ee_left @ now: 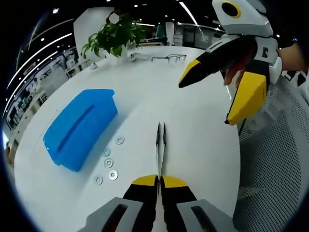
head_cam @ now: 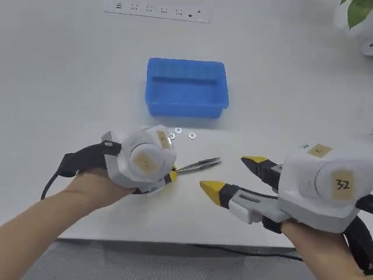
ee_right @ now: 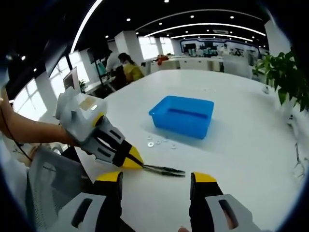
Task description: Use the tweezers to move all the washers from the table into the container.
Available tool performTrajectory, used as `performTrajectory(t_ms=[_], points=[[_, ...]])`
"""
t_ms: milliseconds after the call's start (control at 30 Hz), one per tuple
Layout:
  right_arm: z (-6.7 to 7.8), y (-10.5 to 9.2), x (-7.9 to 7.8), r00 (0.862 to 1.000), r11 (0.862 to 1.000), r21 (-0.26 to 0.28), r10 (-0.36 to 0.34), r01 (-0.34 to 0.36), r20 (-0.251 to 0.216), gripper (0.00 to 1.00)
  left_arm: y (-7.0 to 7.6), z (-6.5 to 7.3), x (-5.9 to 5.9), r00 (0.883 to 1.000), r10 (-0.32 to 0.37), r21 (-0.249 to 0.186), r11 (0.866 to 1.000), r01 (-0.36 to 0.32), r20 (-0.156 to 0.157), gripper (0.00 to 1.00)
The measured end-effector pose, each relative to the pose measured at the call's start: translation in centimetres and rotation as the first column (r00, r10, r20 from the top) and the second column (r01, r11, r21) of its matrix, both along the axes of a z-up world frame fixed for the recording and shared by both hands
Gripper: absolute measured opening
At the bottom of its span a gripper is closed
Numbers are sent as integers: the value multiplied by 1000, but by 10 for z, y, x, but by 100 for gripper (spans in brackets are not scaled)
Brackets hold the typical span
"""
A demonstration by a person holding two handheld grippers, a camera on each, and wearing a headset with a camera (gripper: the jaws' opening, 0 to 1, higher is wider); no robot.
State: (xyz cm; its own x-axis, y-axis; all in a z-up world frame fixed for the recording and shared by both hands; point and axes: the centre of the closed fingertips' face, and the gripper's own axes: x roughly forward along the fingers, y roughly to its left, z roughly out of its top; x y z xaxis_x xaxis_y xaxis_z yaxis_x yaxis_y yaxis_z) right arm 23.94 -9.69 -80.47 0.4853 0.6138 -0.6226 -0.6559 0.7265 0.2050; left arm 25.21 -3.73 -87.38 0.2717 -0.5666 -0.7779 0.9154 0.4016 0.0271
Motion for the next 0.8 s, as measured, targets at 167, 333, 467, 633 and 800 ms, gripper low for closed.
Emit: performTrajectory(t_ms=[167, 333, 467, 633, 800], points=[[-2, 6, -3, 998, 998, -28, 57, -56, 7, 49, 1, 16, -6, 1000, 4, -17, 1000, -4, 11, 0], [-5, 15, -3, 994, 993, -37, 114, -114, -7, 37, -2, 40, -12, 999, 13, -61, 998, -11, 31, 0], [-7, 24, -4, 990, 989, -35, 141, -141, -14, 28, -5, 56, -19, 998, 3, -81, 997, 2, 58, 0], [-7, 41, -6, 970, 967, -78, 243, -241, 20, 21, -9, 70, -29, 995, -29, -91, 995, 38, 95, 0], [-7, 53, -7, 953, 949, -114, 300, -294, 39, 16, -11, 77, -33, 988, -63, -68, 995, 73, 143, 0]])
